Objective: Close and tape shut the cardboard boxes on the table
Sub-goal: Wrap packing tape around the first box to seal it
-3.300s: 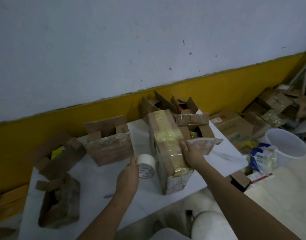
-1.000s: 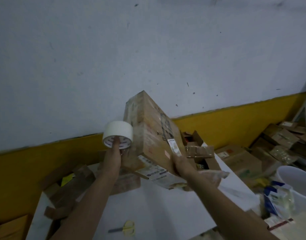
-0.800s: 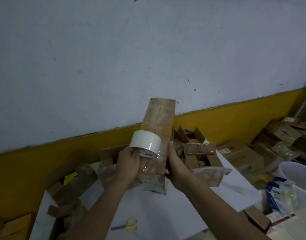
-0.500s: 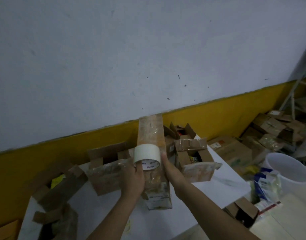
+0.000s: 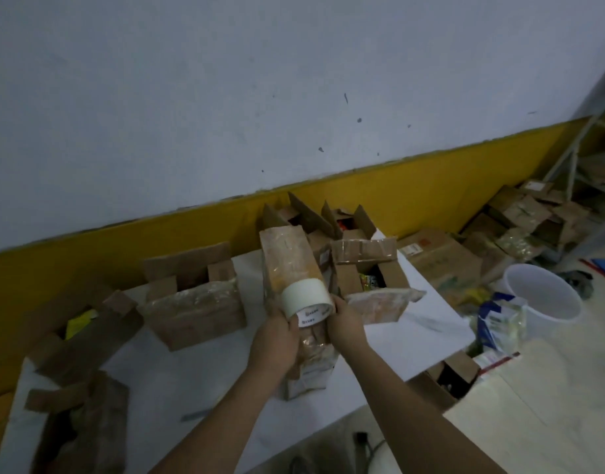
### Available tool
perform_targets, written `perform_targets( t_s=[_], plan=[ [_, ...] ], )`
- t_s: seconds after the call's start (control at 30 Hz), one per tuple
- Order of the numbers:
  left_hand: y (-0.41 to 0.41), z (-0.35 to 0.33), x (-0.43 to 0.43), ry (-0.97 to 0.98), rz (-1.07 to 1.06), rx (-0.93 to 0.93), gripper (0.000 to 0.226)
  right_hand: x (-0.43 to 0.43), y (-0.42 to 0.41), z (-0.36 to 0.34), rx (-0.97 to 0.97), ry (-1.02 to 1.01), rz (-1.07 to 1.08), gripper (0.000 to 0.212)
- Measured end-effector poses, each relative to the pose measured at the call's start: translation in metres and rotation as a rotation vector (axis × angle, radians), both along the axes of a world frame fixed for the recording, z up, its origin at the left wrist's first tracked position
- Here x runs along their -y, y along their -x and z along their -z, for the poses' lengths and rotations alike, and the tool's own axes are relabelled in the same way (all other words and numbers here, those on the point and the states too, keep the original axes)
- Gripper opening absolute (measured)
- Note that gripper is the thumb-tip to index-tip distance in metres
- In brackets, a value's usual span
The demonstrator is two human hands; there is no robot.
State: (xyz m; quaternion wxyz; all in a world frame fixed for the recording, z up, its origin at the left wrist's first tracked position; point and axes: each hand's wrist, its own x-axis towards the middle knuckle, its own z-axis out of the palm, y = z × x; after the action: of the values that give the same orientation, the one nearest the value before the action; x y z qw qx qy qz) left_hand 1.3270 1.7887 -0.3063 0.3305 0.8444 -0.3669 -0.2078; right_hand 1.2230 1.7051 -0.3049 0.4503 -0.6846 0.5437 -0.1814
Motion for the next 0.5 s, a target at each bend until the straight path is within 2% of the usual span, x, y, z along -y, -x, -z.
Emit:
perform_targets(
  t_s=[0.07,0.13,0.17,0.23,0.3,0.37,0.43,0.5],
  plan=[
    [-0.019,-0.013,-0.007,-0.049,0.03,0.122,0.055,0.002,-0.003,0.002,-0.047,0.059,-0.019,0.035],
    [-0.046,-0.019,-0.03,-0.019,0.015,0.324,0.064,0.004,-0.003,0.004,-0.095,0.114,-0.018,0.039],
    [-0.061,-0.016,-0.045,-0.031,0.01,0.421,0.064,0.005,-0.003,0.006,-0.107,0.139,-0.026,0.04],
    [-0.077,0.002,-0.072,-0.124,0.012,0.465,0.055,0.006,-0.008,0.006,-0.125,0.165,-0.043,0.04],
    [-0.073,0.031,-0.084,-0.23,0.021,0.359,0.04,0.006,-0.016,0.007,-0.146,0.201,-0.058,0.041],
    [-0.061,0.058,-0.081,-0.208,0.021,0.196,0.036,0.008,-0.019,0.005,-0.171,0.23,-0.097,0.041],
    [-0.053,0.067,-0.071,-0.106,0.036,0.047,0.044,0.018,-0.015,-0.002,-0.209,0.24,-0.123,0.042],
    [-0.057,0.062,-0.065,-0.02,0.125,-0.109,0.061,0.03,-0.008,-0.009,-0.277,0.279,-0.109,0.042]
  ],
)
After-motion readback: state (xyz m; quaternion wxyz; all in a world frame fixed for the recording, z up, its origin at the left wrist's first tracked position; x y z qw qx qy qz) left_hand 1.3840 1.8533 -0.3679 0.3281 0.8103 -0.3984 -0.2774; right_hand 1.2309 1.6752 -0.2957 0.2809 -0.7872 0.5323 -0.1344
